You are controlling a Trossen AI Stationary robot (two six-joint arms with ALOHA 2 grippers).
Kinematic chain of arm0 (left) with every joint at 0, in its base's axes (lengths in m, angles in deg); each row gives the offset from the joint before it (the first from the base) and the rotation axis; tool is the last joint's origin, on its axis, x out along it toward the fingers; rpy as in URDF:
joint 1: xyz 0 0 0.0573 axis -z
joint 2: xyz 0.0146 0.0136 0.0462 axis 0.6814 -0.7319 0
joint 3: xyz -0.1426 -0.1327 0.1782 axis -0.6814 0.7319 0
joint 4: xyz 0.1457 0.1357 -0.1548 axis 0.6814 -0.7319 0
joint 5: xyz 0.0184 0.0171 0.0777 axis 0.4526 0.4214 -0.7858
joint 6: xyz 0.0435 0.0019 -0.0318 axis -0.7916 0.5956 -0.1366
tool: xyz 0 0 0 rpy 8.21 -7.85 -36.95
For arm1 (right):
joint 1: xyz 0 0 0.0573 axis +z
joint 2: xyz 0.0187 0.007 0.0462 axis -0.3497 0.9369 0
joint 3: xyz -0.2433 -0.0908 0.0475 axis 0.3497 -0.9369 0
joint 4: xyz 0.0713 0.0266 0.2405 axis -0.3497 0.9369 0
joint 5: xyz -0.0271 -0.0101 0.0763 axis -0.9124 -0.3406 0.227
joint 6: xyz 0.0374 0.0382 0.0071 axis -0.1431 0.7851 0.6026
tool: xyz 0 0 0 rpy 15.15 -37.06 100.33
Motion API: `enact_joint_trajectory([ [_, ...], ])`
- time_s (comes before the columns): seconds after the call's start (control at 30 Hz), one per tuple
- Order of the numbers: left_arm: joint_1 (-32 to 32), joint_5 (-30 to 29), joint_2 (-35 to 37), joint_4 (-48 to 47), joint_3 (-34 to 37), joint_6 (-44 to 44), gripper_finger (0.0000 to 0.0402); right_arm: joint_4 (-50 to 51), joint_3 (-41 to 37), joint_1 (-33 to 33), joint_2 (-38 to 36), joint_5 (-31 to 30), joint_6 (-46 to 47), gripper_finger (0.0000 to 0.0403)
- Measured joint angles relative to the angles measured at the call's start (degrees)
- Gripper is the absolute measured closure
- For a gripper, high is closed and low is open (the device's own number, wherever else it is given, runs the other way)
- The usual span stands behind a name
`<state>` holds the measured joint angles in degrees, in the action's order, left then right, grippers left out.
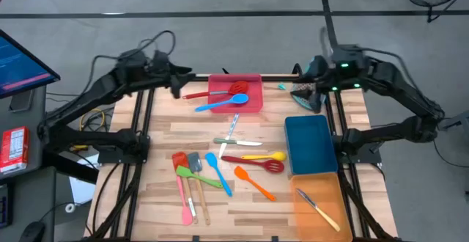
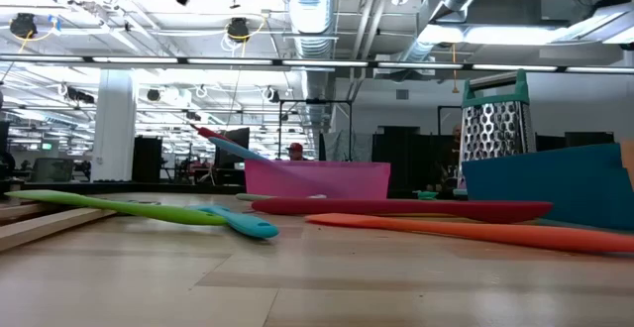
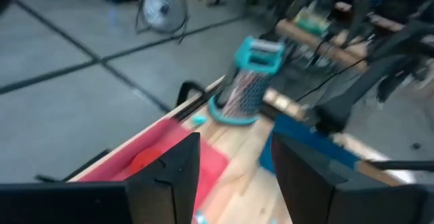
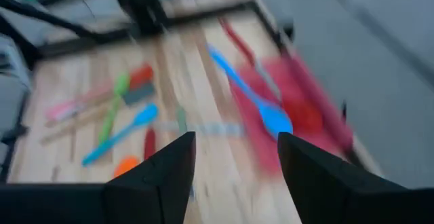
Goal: Pick & Place Kitchen Items
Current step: Put the green spatula into the blue bin
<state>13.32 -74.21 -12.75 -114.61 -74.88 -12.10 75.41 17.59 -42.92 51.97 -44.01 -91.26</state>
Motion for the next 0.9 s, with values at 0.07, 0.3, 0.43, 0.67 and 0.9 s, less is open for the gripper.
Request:
enact_joint_trajectory([
  [0.07,1.0,0.0,2.9,-0.1,0.0,1.0,0.0244,-3.8,0.0,-1.1,-2.5,0.6,-2.1,0.0192],
  [0.3,8.1,1.8,7.7,-2.1,0.0,1.4,0.0244,-8.4,0.0,-7.5,-12.7,10.3,-3.4,0.0191],
  [0.43,14.6,1.9,6.0,-5.5,0.0,1.3,0.0244,-8.9,-3.5,-8.4,-18.9,10.7,1.1,0.0193],
  [0.67,25.1,1.8,-0.6,-7.3,0.0,3.1,0.0245,-20.1,-18.8,-8.3,-30.5,11.1,8.3,0.0193],
  [0.9,30.0,1.4,-3.0,-8.2,0.0,6.0,0.0246,-33.1,-33.0,-8.3,-36.8,10.9,13.6,0.0199],
])
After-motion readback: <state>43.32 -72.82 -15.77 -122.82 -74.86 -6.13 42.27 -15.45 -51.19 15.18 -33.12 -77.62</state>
